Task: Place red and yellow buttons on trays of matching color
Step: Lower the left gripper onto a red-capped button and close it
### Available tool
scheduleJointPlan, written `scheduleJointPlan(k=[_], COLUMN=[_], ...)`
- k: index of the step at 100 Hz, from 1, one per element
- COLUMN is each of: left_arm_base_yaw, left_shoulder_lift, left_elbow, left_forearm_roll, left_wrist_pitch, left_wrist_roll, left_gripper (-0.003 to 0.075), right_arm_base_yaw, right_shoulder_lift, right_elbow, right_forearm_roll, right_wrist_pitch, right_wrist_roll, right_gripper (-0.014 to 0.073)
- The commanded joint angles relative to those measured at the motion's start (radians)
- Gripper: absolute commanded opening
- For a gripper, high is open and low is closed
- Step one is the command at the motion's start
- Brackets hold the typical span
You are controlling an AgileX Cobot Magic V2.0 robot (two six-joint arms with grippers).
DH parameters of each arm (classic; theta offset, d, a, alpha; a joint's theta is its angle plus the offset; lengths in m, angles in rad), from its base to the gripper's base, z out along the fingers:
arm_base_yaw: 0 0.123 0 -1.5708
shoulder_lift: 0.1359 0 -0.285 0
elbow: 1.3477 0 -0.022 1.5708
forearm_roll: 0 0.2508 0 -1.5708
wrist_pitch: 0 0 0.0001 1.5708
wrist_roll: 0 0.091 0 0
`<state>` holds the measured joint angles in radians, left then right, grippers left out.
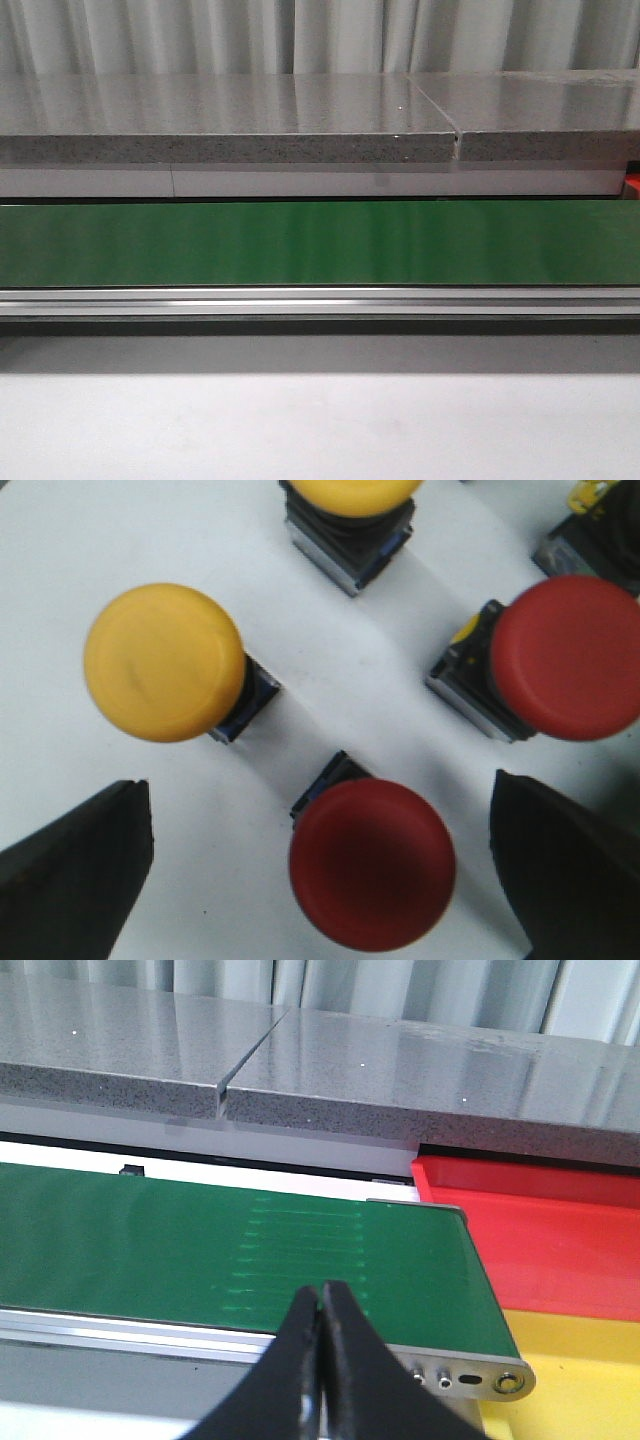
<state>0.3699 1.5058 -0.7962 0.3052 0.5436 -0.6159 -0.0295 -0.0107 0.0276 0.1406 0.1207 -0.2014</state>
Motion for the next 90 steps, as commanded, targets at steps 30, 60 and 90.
scheduleJointPlan(k=[30,60,90], left_arm_base_yaw=[0.015,0.015,-0.018], left_shoulder_lift=[-0.010,0.020,-0.026], left_elbow=[-0.030,-0.030,-0.030], left_forearm_roll=[-0.007,-0.032,-0.036], left_wrist_pitch=[-0.029,-0.029,-0.018], left_wrist_roll=[0.023,0.030,0.030], left_gripper=[0.0636,0.0292,0.0003], right_arm_base_yaw=[0.002,0.002,0.002], right_shoulder_lift=[-0.018,-0.018,-0.018], right_elbow=[-0.015,-0.015,-0.015], right_forearm_roll=[-0.009,-0.009,-0.009], right_wrist_pitch=[-0.077,-0.077,-0.077], right_wrist_roll=[-0.002,-0.002,-0.002], right_gripper=[-0.0067,-0.0067,-0.0067])
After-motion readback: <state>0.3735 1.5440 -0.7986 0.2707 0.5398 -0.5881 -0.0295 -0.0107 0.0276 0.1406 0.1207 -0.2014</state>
